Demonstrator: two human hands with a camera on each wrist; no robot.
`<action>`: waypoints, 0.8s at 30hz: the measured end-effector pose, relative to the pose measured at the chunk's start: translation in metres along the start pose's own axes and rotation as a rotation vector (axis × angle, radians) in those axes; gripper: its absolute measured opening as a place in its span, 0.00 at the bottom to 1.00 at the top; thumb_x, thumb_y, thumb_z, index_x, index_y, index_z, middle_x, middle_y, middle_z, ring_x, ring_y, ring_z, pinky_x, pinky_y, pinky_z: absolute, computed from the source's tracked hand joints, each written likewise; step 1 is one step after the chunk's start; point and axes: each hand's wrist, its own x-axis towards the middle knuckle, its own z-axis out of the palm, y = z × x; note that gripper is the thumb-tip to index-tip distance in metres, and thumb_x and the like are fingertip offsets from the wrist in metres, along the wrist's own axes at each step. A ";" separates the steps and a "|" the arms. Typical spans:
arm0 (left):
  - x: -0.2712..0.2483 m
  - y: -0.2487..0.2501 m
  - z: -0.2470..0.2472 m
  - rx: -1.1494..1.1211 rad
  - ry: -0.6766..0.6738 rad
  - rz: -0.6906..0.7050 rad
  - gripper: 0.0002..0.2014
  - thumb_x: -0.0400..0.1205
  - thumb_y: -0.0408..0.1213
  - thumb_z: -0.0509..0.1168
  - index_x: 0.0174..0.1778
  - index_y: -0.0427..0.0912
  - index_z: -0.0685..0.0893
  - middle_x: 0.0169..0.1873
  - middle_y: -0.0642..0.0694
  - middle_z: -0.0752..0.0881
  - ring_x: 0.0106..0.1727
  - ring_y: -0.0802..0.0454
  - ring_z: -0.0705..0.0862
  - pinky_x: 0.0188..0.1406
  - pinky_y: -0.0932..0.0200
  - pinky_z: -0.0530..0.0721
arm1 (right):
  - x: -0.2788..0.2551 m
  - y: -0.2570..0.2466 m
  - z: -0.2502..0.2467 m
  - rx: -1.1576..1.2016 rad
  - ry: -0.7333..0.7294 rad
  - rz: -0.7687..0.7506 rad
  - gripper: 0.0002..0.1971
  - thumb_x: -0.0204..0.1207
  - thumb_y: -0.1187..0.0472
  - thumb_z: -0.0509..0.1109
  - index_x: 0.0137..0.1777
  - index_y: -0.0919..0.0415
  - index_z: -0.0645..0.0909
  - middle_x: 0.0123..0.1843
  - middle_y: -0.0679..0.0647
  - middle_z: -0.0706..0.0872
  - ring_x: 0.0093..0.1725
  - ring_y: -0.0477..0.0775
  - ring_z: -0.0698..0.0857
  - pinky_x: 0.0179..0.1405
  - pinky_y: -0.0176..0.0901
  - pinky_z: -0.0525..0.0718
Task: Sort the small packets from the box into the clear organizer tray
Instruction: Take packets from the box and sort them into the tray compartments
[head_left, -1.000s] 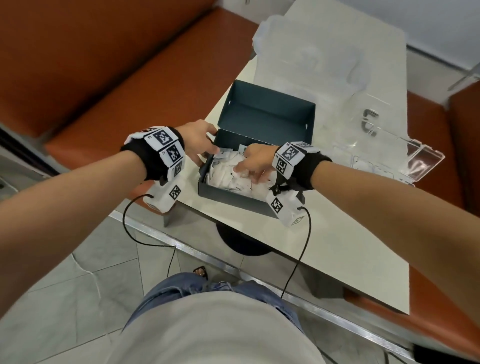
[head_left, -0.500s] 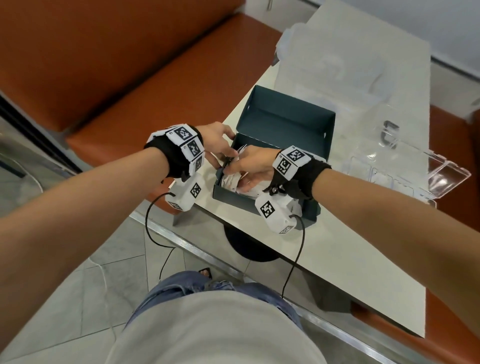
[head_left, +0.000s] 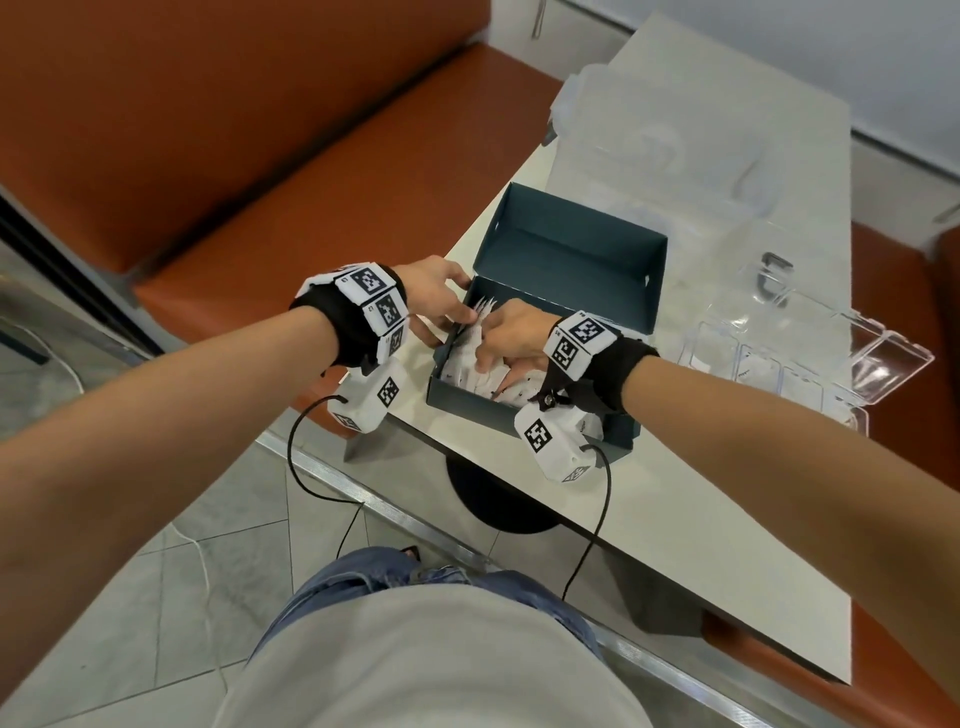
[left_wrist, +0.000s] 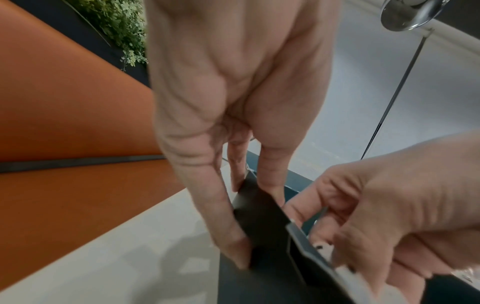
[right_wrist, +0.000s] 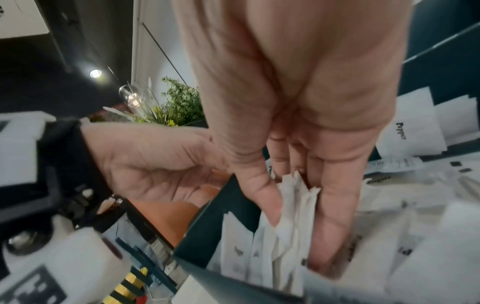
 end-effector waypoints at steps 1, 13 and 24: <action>0.000 0.000 0.000 0.014 -0.003 -0.003 0.25 0.81 0.31 0.71 0.73 0.46 0.73 0.50 0.42 0.86 0.44 0.47 0.88 0.28 0.55 0.89 | -0.002 0.001 -0.005 0.002 0.006 -0.004 0.09 0.68 0.78 0.74 0.40 0.66 0.79 0.39 0.60 0.78 0.37 0.61 0.86 0.38 0.59 0.91; -0.018 0.054 0.000 0.403 0.294 0.308 0.17 0.83 0.48 0.68 0.64 0.45 0.83 0.53 0.50 0.83 0.47 0.52 0.83 0.36 0.63 0.78 | -0.045 0.038 -0.072 0.329 0.114 -0.001 0.10 0.74 0.80 0.69 0.48 0.66 0.80 0.47 0.62 0.87 0.37 0.55 0.89 0.31 0.47 0.90; -0.011 0.083 0.047 -0.274 0.150 0.221 0.25 0.88 0.55 0.54 0.69 0.39 0.77 0.62 0.42 0.84 0.56 0.48 0.85 0.53 0.53 0.88 | -0.083 0.052 -0.117 0.620 0.101 -0.117 0.13 0.76 0.79 0.67 0.54 0.63 0.81 0.49 0.58 0.92 0.45 0.54 0.92 0.41 0.46 0.91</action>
